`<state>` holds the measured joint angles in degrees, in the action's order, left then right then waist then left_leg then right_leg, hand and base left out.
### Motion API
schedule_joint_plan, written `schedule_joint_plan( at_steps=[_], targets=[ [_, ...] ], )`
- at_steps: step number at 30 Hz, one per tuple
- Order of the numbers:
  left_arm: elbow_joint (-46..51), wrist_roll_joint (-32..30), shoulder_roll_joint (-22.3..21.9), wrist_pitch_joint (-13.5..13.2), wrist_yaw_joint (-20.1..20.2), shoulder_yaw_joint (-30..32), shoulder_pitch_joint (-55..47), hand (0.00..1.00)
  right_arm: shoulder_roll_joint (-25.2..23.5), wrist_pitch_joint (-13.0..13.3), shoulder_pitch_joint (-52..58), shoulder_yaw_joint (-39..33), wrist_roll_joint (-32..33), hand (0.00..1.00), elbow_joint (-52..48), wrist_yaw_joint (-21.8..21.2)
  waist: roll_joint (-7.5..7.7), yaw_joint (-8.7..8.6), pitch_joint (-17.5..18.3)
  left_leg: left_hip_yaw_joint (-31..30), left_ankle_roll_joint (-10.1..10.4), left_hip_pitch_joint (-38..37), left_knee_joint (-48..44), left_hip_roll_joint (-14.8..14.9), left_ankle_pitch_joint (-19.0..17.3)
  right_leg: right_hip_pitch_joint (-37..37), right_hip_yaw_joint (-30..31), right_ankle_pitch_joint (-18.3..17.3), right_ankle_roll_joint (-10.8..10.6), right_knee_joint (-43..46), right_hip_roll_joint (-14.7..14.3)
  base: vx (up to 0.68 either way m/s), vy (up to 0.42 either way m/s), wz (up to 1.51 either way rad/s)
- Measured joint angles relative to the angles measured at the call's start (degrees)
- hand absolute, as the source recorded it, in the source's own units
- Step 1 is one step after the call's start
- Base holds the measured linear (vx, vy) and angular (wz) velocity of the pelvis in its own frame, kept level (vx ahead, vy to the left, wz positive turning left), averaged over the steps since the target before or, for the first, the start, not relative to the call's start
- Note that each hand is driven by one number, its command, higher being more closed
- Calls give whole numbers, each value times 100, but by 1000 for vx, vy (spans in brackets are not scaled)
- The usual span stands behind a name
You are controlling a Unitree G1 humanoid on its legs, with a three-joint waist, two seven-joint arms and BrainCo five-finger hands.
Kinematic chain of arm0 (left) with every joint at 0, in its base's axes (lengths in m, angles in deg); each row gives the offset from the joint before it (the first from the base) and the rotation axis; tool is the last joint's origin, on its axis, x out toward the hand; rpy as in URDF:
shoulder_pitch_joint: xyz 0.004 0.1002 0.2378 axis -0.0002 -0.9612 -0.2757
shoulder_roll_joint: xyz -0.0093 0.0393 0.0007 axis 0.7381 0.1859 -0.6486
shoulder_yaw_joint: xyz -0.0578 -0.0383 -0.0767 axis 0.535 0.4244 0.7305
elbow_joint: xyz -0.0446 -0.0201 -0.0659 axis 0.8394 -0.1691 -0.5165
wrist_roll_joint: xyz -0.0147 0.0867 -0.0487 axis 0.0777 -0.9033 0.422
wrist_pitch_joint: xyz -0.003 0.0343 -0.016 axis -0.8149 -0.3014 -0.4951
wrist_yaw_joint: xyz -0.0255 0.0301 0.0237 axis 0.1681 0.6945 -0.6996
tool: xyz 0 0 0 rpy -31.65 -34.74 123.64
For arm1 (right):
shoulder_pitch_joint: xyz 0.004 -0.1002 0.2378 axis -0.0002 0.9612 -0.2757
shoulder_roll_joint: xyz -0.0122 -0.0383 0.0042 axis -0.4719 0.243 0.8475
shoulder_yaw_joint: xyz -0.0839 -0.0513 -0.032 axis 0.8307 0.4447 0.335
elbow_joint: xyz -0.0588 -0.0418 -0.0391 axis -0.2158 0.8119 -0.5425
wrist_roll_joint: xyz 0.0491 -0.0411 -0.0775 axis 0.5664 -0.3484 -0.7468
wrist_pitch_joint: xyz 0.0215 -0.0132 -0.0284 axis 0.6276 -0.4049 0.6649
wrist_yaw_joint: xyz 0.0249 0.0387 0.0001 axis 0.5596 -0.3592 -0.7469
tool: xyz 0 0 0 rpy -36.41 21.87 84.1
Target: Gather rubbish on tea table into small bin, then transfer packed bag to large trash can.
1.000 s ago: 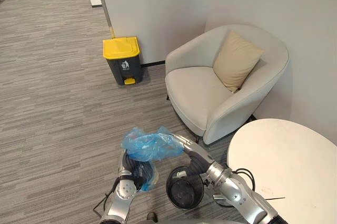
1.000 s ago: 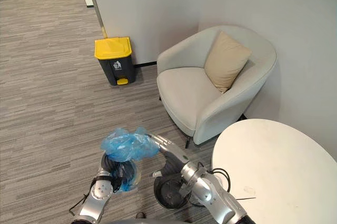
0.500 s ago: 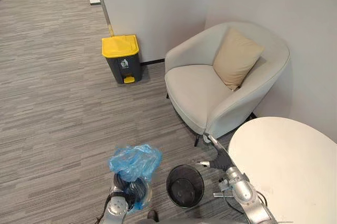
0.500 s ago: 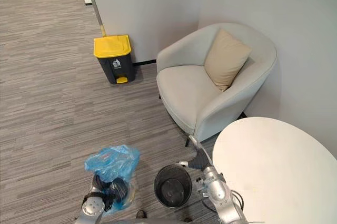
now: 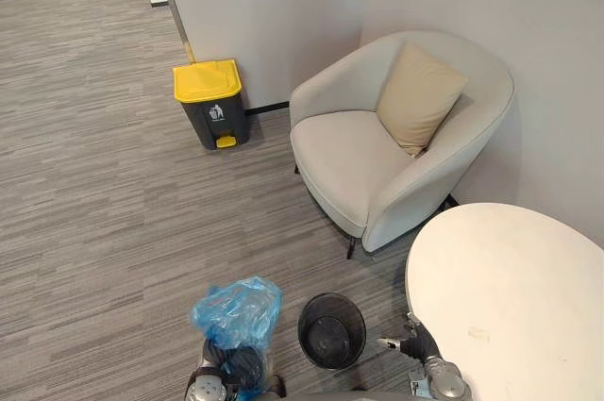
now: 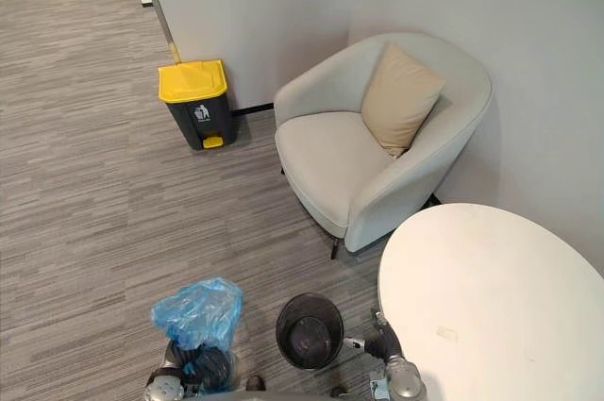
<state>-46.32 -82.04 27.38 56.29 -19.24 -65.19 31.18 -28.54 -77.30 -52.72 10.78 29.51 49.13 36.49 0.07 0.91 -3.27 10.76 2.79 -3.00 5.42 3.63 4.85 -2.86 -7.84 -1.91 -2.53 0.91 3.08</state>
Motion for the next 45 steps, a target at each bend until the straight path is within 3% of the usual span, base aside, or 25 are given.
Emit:
schedule_joint_plan(
  at_steps=[10,14,17,19,20,21,22,23,24,25,27,28,29,30,32,34,36,39,41,45],
  targets=[
    [-147,11,-2,-31,-1,-52,-64,100,-50,-125,-40,-157,15,0,390,79,-25,-6,12,12,-20,-56,2,-90,-58,37,35,-93,-122,172,120,-5,8,-1],
    [-186,129,6,-77,8,-49,-41,100,-48,-133,-254,-265,5,0,396,131,19,-14,-105,41,-112,69,-138,-221,-118,602,169,-476,-159,1132,306,-9,32,-9],
    [-146,259,43,-83,14,-49,148,100,-51,-159,-487,-274,-1,0,397,135,107,-3,-271,7,-268,517,-964,-302,-407,927,197,-770,-208,1867,513,-28,-4,12],
    [2,335,59,-84,16,-52,197,100,-49,-173,-604,-273,1,0,390,139,77,-10,-309,-138,-331,864,-1410,-259,-541,1020,172,-813,-231,2017,517,-61,-3,41],
    [149,359,85,-93,15,-29,267,100,-62,-176,-647,-266,1,0,378,140,95,-34,-366,-232,-371,1109,-1615,-230,-576,1188,309,-1073,-465,2578,505,-137,-47,74],
    [200,381,113,-103,14,-36,296,100,-71,-185,-635,-252,1,0,380,140,126,-27,-375,-336,-374,1197,-1707,-269,-581,1272,424,-1263,-521,2996,504,-120,-105,102],
    [343,460,138,-128,9,-37,223,100,-74,-201,-652,-132,1,0,379,142,187,17,-370,-532,-334,1342,-1854,-356,-555,1275,620,-1535,-444,3516,480,-78,-124,77],
    [398,461,139,-132,6,-31,196,100,-71,-195,-693,-84,0,0,377,142,296,42,-346,-565,-295,1426,-1873,-375,-527,1225,678,-1661,-363,3408,476,-152,-227,71],
    [439,465,92,-125,-5,33,166,100,-24,-175,-854,-55,25,0,368,166,222,171,-380,-722,-162,1712,-1944,-297,-433,1180,644,-1784,-25,2937,318,-190,-208,42],
    [467,464,42,-127,2,22,173,100,23,-175,-907,-53,35,0,350,190,117,171,-404,-860,-48,1810,-1895,-204,-352,1177,509,-1653,22,2744,204,-267,-224,54],
    [559,505,-90,-135,-1,-43,150,100,100,-157,-1016,-87,106,0,209,312,-233,233,-512,-1080,196,1889,-1324,93,-22,1210,160,-1254,159,2222,-144,-235,-161,52],
    [559,525,-111,-133,-3,-45,161,100,103,-146,-1042,-108,120,0,190,338,-291,247,-550,-1058,226,1880,-1119,160,-13,1210,72,-1157,233,2105,-185,-227,-171,64],
    [559,585,-129,-127,-1,-52,199,100,114,-156,-1050,-144,162,0,188,385,-345,252,-582,-943,562,1866,-760,261,-253,1202,-170,-915,386,1852,-205,-210,-146,93],
    [568,636,-130,-128,-3,-57,283,100,74,-173,-1056,-243,210,0,164,426,-267,245,-668,-459,589,2024,-1071,324,-309,1212,-441,-706,524,1633,-60,-200,-148,98],
    [579,665,-127,-127,-3,-57,345,100,75,-193,-1038,-405,211,0,151,470,-214,181,-720,-151,502,2092,-1859,323,-369,1198,-679,-635,605,1576,105,-188,-115,91],
    [585,671,-127,-128,5,-121,333,100,86,-204,-997,-422,215,0,127,525,-196,35,-735,79,266,1889,-2593,386,-588,1112,-1018,-602,600,1531,257,-169,-61,88],
    [583,668,-130,-130,26,-313,375,100,133,-213,-942,-640,213,0,124,528,-305,-38,-692,345,154,1338,-2865,564,-1031,1054,-1373,-458,559,1368,314,-140,25,85],
    [574,663,-109,-131,109,-338,512,100,122,-232,-879,-804,212,0,165,538,-387,-176,-672,538,198,728,-1783,523,-1263,1057,-1780,-250,382,1141,348,-163,131,88],
    [555,649,-29,-122,121,-361,523,100,-34,-233,-870,-838,208,0,248,526,-218,-138,-706,541,160,648,-1536,408,-1172,958,-1844,-77,273,968,413,-146,150,33],
    [531,477,6,-107,128,-437,322,100,-116,-244,-753,-829,204,0,288,526,-203,-153,-665,510,49,693,-1627,229,-1283,812,-1823,151,97,744,527,-112,155,4]
  ],
)
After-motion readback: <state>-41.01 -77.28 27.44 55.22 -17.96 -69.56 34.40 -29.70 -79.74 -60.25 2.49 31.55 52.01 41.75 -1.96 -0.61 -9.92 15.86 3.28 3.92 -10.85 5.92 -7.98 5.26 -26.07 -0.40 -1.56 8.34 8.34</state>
